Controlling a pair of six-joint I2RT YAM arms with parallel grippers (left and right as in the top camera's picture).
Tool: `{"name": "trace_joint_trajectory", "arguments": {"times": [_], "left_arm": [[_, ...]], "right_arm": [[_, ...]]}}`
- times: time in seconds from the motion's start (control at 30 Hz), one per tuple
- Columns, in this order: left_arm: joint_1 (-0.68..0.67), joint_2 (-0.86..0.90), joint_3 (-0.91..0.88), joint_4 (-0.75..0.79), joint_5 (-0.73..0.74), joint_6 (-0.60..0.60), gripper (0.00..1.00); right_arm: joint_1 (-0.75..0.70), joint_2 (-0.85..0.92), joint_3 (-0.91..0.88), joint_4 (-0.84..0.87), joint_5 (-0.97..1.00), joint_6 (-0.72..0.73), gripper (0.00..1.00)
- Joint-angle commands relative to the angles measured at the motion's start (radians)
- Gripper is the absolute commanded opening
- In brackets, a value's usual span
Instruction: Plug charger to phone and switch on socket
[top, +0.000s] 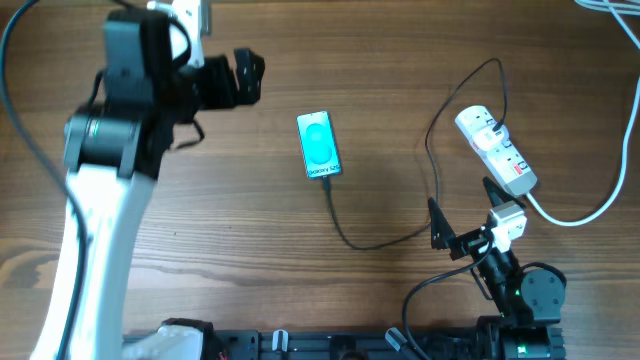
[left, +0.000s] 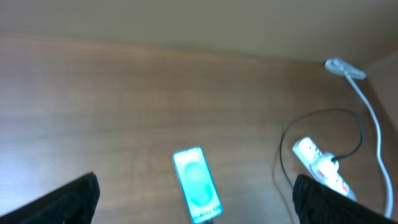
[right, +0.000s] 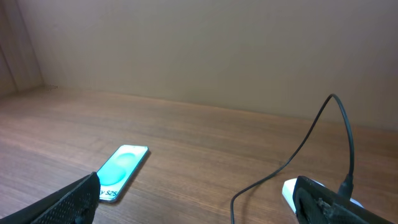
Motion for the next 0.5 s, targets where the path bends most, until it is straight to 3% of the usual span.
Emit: {"name": "trace_joint_trajectory", "arguments": {"times": [0.0,0.3,0.47], "left_arm": [[0.024,-0.274,-0.281,0.198,-0.047,0.088,1.00],[0.080,-0.968,-1.149,0.708,-0.047,0.134,1.00],[0.080,-1.217,-1.388,0.774,-0.084,0.134,1.00]], "right_arm": [[0.005,-0.008,-0.002,0.004,0.017,0.015,1.00],[0.005,-0.008,-0.002,0.004,0.017,0.015,1.00],[0.005,-0.008,-0.002,0.004,0.017,0.015,1.00]]}}
